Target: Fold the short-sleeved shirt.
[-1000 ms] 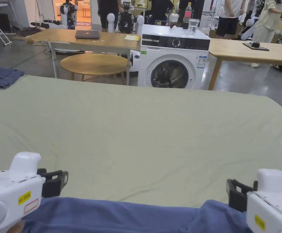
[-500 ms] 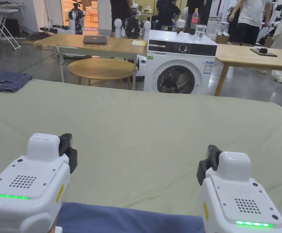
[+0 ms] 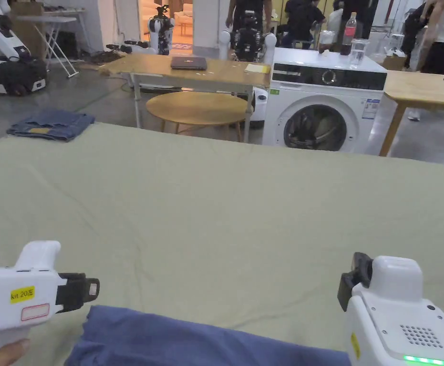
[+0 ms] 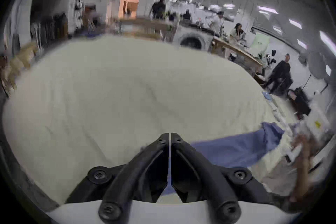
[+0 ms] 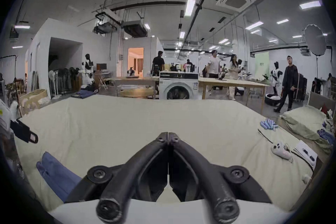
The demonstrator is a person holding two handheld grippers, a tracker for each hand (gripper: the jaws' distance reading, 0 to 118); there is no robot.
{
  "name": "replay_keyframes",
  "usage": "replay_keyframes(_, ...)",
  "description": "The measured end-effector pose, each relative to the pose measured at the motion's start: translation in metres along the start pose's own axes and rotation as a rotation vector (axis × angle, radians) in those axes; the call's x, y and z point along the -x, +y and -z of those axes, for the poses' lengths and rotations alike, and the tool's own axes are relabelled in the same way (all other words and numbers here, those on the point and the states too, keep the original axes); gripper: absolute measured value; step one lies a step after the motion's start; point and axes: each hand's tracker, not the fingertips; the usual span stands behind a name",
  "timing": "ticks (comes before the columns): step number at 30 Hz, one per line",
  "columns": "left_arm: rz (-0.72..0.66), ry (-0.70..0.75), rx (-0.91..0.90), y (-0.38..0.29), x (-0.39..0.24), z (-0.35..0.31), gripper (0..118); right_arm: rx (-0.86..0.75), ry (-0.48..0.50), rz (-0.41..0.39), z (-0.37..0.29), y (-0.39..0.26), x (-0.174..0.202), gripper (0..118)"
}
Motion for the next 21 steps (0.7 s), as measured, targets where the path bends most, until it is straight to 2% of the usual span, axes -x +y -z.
replay_keyframes(2,-0.110,-0.052,0.058,-0.004,0.028,0.007,2,0.026,0.013,0.003,0.003,-0.004,0.000,0)
replay_keyframes(3,-0.168,-0.102,0.099,-0.007,0.038,0.010,13,0.036,0.019,0.005,0.005,-0.006,0.000,0)
replay_keyframes(4,-0.208,-0.140,0.136,-0.009,0.048,0.013,32,0.042,0.020,0.004,0.006,-0.008,0.000,0)
replay_keyframes(5,-0.229,-0.162,0.154,-0.013,0.055,0.017,57,0.051,0.023,0.002,0.007,-0.009,0.001,0)
replay_keyframes(6,-0.246,-0.196,0.177,-0.015,0.060,0.020,68,0.059,0.025,0.000,0.008,-0.011,0.001,0)
replay_keyframes(9,-0.264,-0.214,0.244,-0.019,0.068,0.031,69,0.078,0.028,0.004,0.010,-0.014,0.000,0)
replay_keyframes(13,-0.343,-0.373,0.319,-0.028,0.078,0.054,69,0.097,0.025,0.007,0.012,-0.018,-0.003,0)
replay_keyframes(16,-0.389,-0.500,0.316,-0.033,0.074,0.070,69,0.110,0.023,0.011,0.013,-0.020,-0.004,0)
replay_keyframes(19,-0.406,-0.540,0.296,-0.036,0.069,0.084,69,0.120,0.023,0.018,0.015,-0.023,-0.005,0)
replay_keyframes(20,-0.424,-0.566,0.284,-0.037,0.067,0.088,65,0.126,0.023,0.023,0.016,-0.024,-0.005,0)
replay_keyframes(21,-0.439,-0.588,0.273,-0.038,0.066,0.091,54,0.132,0.024,0.027,0.016,-0.025,-0.005,0)
